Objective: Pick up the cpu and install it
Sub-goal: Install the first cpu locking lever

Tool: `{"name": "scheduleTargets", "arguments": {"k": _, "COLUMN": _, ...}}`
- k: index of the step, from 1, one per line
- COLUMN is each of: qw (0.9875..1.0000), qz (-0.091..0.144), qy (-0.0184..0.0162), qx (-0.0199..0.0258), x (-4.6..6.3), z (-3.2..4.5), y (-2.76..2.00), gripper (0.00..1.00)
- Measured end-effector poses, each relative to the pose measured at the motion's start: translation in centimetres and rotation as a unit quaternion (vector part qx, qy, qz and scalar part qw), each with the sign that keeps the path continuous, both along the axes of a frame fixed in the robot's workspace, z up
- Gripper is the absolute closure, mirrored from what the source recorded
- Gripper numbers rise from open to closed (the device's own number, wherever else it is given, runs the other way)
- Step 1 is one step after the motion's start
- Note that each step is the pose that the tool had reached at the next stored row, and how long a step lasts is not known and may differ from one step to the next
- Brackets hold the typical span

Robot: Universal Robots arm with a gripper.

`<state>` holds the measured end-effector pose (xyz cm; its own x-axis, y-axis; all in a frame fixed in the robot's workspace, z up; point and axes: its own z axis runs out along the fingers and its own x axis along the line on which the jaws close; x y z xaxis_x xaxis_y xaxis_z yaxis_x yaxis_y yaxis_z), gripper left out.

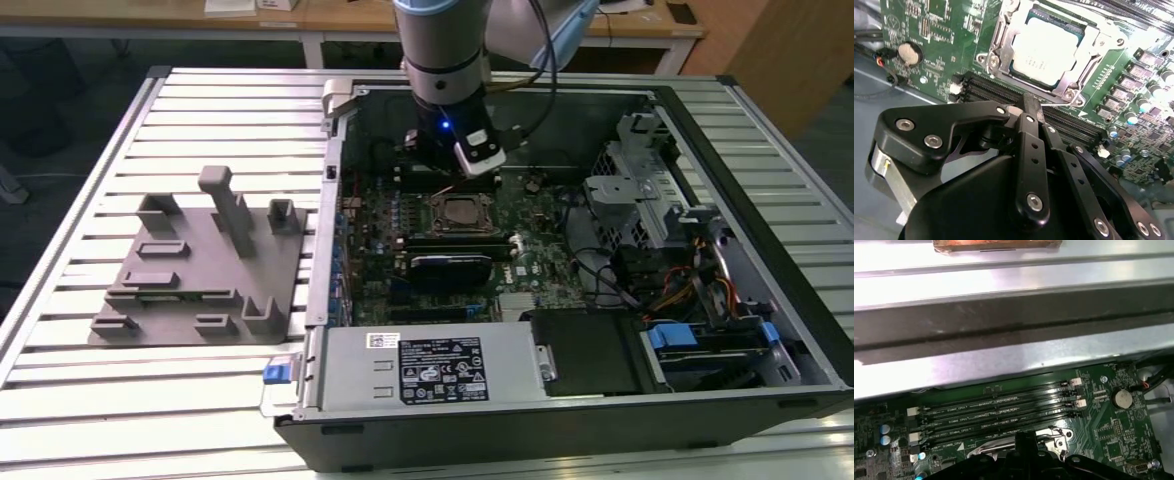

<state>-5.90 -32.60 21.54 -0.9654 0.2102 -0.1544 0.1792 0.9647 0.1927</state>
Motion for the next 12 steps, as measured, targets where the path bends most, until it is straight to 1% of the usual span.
{"name": "scheduleTargets", "arguments": {"k": 4, "qw": 0.9998, "qz": -0.019, "qy": 0.0000, "qx": -0.0050, "x": 0.04, "z": -0.23, "y": 0.04, "gripper": 0.89}}
{"name": "scheduleTargets", "arguments": {"k": 7, "qw": 0.9995, "qz": -0.030, "qy": -0.0002, "qx": -0.0089, "x": 0.05, "z": -0.38, "y": 0.12, "gripper": 0.89}}
{"name": "scheduleTargets", "arguments": {"k": 9, "qw": 0.9994, "qz": -0.034, "qy": -0.0002, "qx": -0.0112, "x": 0.05, "z": -0.45, "y": 0.29, "gripper": 0.89}}
{"name": "scheduleTargets", "arguments": {"k": 12, "qw": 0.9992, "qz": -0.037, "qy": -0.0003, "qx": -0.0148, "x": 0.05, "z": -0.54, "y": 0.68, "gripper": 0.89}}
